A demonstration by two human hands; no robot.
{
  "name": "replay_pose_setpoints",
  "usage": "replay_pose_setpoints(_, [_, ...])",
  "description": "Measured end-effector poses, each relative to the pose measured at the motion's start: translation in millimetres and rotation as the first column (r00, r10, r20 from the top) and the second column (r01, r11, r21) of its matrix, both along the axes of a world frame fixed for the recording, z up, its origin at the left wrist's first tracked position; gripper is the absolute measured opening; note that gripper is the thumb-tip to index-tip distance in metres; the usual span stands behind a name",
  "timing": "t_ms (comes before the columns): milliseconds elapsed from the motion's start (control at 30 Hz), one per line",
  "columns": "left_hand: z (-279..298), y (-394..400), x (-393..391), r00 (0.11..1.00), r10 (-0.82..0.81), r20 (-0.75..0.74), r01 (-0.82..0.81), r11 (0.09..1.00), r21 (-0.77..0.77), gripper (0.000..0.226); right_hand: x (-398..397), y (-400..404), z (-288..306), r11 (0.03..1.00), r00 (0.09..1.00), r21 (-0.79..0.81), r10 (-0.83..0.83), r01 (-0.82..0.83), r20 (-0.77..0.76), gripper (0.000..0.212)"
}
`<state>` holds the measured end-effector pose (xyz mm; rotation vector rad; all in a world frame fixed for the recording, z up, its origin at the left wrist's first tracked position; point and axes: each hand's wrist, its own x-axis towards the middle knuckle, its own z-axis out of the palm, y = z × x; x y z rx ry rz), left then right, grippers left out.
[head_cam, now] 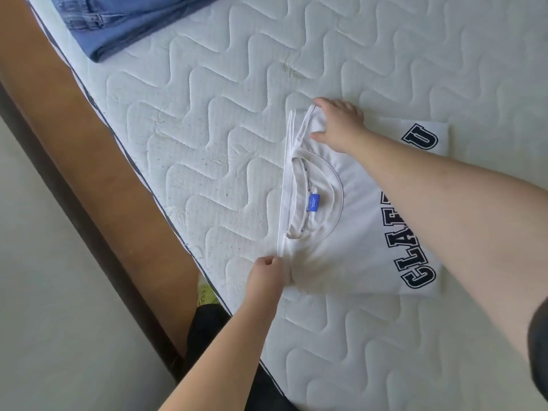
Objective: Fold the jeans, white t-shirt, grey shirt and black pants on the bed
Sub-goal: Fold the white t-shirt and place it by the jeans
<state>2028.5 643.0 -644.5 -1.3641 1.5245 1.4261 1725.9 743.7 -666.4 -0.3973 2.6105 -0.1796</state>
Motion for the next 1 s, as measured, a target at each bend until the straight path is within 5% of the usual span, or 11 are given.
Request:
replay_pose_setpoints(100, [5.1, 1.3, 4.9, 0.997, -0.063, 0.032, 0.061, 0.997, 0.054, 0.023, -10.9, 0.3, 0.7, 0.996, 0.999, 0.078, -0.034, 0.032, 0.028, 0.077])
replay_pose_setpoints(233, [9.9, 0.5, 24.2, 0.988, -0.044, -0.151, 0.064, 0.989, 0.130, 0.037, -19.4, 1.0, 1.0, 0.996, 0.991, 0.083, -0.038, 0.027, 0.125, 0.067])
replay_pose_setpoints(300, [11.6, 5.9, 35.4, 0.982, 0.047, -0.186, -0.003, 0.973, 0.231, 0.030, -19.0, 2.1, 0.3, 0.996, 0.994, 0.089, -0.006, -0.004, 0.108, 0.063])
replay_pose_setpoints(433, [4.2, 30.8, 47.0, 0.926, 0.354, -0.132, -0.262, 0.854, 0.450, 0.058, -18.0, 8.1, 4.5, 1.000, 0.993, -0.015, 0.013, -0.012, 0.115, 0.065])
replay_pose_setpoints(567, [2.7, 63.2, 57.0, 0.798, 0.603, -0.008, -0.520, 0.695, 0.497, 0.039, -25.9, 17.9, 18.5, 0.995, 0.982, -0.018, 0.098, -0.097, 0.163, 0.060])
replay_pose_setpoints(700, [3.0, 84.4, 53.0, 0.846, 0.531, 0.040, -0.503, 0.771, 0.391, 0.030, -30.4, 26.0, 29.3, 0.983, 0.964, 0.095, 0.130, -0.155, 0.231, 0.057])
replay_pose_setpoints(833, [6.9, 88.7, 41.9, 0.846, 0.533, -0.021, -0.506, 0.814, 0.287, 0.016, -22.9, 40.5, 34.6, 0.990, 0.972, -0.028, 0.142, -0.140, 0.187, 0.039])
replay_pose_setpoints(1000, [27.4, 66.3, 40.5, 0.814, 0.528, -0.240, -0.382, 0.800, 0.462, 0.030, -10.0, 52.9, 64.3, 0.987, 0.977, -0.100, 0.143, -0.128, 0.156, 0.027])
